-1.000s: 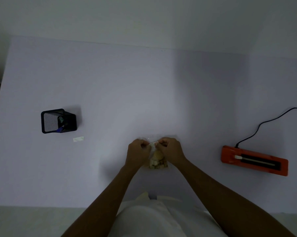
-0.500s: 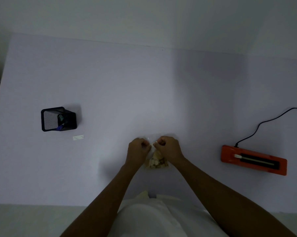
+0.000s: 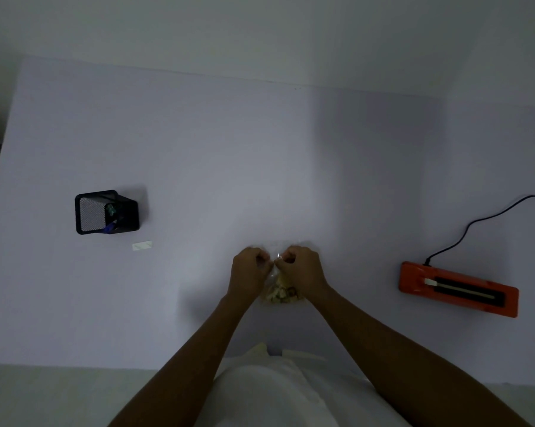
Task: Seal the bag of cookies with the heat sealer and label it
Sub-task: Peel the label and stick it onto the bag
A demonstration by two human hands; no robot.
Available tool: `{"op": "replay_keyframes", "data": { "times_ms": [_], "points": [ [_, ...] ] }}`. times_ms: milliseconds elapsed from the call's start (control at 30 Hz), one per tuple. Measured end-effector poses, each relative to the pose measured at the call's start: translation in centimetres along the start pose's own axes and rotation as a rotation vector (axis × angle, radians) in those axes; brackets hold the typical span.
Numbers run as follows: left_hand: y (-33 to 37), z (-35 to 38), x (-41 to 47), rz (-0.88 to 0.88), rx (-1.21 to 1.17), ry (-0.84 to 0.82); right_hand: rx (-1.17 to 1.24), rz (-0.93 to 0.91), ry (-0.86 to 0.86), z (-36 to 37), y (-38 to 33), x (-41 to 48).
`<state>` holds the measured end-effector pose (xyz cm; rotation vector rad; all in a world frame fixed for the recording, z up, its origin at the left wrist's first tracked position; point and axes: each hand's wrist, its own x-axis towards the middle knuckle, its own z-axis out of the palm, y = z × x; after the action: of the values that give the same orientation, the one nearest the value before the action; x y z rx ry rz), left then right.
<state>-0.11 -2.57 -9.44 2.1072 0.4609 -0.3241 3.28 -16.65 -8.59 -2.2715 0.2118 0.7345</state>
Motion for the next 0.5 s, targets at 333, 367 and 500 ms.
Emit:
{"op": "replay_keyframes", "data": {
  "times_ms": [333,367,500],
  "points": [
    [-0.27,0.56,0.19,-0.001,-0.019,0.021,-0.018,0.084,0.04,0.29,-0.27,0.1],
    [-0.31,0.57,0.17,0.002,-0.018,0.025,-0.018,0.093,0.047,0.23,-0.23,0.1],
    [-0.22,0.54,0.19,0.015,-0.017,0.037,-0.015,0.12,0.07,0.1,0.19,0.1]
  ]
}}
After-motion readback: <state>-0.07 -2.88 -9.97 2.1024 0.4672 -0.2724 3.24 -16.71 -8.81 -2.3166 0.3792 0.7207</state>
